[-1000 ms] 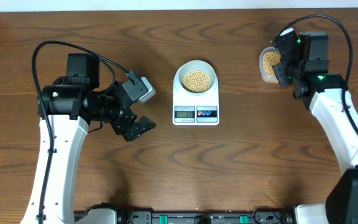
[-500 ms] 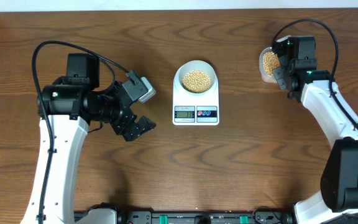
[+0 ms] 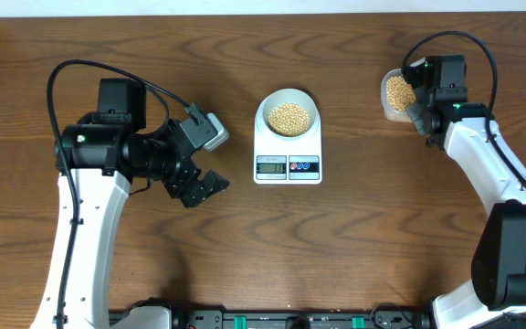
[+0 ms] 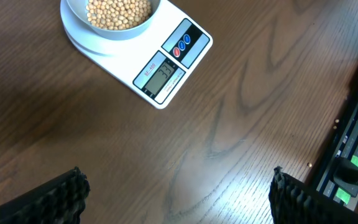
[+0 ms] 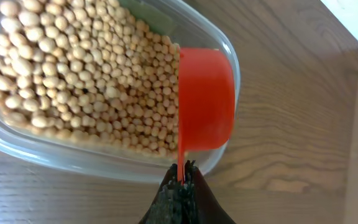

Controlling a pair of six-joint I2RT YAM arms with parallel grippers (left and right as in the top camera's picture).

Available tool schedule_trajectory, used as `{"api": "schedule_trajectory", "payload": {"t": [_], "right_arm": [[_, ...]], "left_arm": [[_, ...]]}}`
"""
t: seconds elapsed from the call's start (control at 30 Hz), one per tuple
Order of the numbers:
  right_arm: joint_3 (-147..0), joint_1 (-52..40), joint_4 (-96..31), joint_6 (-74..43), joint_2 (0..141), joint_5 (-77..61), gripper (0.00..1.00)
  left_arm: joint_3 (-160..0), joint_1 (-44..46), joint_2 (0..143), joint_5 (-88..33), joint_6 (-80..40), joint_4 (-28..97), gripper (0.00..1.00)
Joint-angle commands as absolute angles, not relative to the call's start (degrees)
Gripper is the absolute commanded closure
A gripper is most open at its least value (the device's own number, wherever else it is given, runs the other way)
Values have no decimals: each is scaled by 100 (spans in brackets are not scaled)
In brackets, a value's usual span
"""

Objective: Scoop item into bowl and weigh 50g on scale
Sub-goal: 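Move the empty scoop right back over the soybean tub, then dip the scoop into the soybeans and scoop more beans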

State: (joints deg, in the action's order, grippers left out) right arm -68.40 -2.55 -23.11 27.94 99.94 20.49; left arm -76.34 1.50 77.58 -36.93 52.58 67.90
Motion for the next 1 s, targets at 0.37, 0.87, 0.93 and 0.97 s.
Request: {"api": "schedule_trajectory", "payload": {"t": [0.37,0.87,0.93,0.97], "right_arm": [[-6851,-233,-2936,3092,10044,1129,99],[-6851,-148,-2939,1361,10044,-318,99],[-6851,-64,-2926,1070,10044,-631,99],[-6851,-23,-2915,915,10044,-746,99]], "left_arm": [[-7627,126,7747,-3682,5332,6807,5],[-7627,126,7747,-3682,5332,6807,5],[-7627,126,7747,-3682,5332,6807,5],[-7627,126,7747,-3682,5332,6807,5]]}}
